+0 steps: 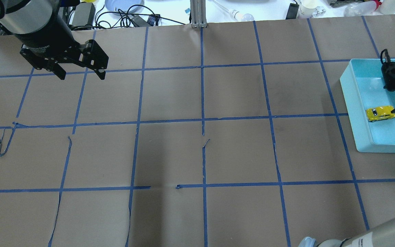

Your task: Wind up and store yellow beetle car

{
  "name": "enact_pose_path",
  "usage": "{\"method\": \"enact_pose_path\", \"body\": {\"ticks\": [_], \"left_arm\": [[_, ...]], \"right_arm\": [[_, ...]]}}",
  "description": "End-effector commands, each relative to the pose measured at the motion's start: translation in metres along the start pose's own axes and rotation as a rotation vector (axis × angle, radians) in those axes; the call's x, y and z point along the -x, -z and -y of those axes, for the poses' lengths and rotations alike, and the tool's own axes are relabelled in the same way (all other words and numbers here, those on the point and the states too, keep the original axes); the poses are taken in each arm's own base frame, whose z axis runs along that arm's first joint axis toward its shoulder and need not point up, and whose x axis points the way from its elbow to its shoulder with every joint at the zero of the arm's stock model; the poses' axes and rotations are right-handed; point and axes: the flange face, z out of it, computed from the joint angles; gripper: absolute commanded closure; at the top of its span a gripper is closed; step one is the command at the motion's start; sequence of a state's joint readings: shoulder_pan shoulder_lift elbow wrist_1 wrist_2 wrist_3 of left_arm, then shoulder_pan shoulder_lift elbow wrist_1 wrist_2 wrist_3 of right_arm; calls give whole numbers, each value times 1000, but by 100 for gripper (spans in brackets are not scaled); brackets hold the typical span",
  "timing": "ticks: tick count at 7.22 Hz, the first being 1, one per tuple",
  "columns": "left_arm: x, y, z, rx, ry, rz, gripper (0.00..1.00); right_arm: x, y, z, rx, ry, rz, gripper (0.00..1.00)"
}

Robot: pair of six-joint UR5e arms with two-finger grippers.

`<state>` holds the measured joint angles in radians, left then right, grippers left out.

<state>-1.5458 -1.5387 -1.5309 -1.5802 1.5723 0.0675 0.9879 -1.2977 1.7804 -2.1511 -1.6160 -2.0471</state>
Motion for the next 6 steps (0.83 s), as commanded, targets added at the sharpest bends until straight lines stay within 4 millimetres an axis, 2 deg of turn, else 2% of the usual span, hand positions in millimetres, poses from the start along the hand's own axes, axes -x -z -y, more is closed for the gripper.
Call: {"method": "enact_pose_path", "body": {"ticks": [1, 3, 5, 6], "left_arm": [[-1, 1, 1, -2, -2, 0, 0], [0, 3, -1, -2, 0, 0, 0], [-1, 4, -1, -2, -2, 0, 0], [0, 3, -1, 0, 0, 0, 0]], "right_arm": [[5, 81, 53, -8, -158, -9, 0], [15, 153, 110, -73, -391, -5, 0], [25, 194, 164, -78, -572, 5, 0], [33, 206, 197, -80, -676, 18, 0]]}}
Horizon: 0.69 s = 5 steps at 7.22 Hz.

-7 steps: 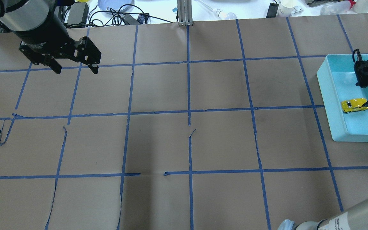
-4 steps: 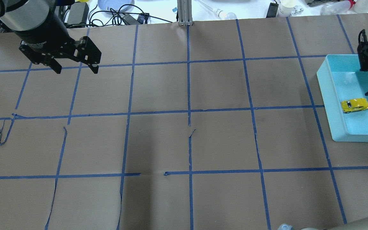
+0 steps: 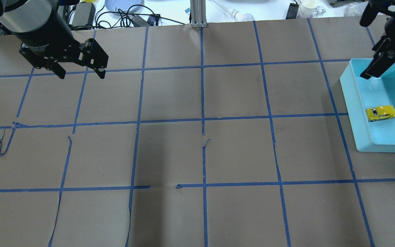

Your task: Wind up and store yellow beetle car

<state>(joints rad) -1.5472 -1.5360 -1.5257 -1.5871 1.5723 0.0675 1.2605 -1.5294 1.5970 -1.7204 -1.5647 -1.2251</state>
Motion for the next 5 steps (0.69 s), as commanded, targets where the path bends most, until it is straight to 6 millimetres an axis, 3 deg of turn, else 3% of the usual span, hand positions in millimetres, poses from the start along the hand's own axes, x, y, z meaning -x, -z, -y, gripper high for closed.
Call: {"method": "enact_pose_path", "body": {"ticks": [1, 2, 3, 5], "left_arm": [[0, 1, 0, -1, 1, 0, 0], [0, 0, 0, 1, 1, 0, 0], [0, 0, 0, 1, 1, 0, 0], [0, 0, 0, 1, 1, 0, 0]], "right_arm": [[64, 24, 62, 2, -227, 8, 0], [93, 38, 94, -18, -341, -11, 0], [110, 50, 111, -17, -455, -6, 0], [143, 54, 128, 11, -692, 25, 0]]}}
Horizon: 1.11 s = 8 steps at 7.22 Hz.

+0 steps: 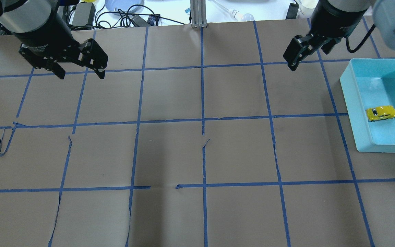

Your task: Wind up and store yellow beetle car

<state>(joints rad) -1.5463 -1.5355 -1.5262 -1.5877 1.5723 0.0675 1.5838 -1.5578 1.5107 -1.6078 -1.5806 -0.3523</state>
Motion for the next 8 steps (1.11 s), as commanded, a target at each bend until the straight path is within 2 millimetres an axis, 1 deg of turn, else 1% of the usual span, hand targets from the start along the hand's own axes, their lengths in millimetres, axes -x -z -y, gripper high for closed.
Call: {"method": "enact_pose_path", "body": {"ticks": [1, 3, 5, 8], "left_arm": [[0, 0, 0, 0, 0, 0, 0], [0, 0, 0, 0, 0, 0, 0], [0, 1, 0, -1, 0, 0, 0], [0, 0, 1, -3, 0, 0, 0]], "right_arm": [[27, 12, -4, 29, -228, 23, 0], [29, 27, -7, 18, -269, 25, 0], [30, 30, 0, 9, -345, 52, 0], [30, 29, 1, 9, -346, 51, 0]]}}
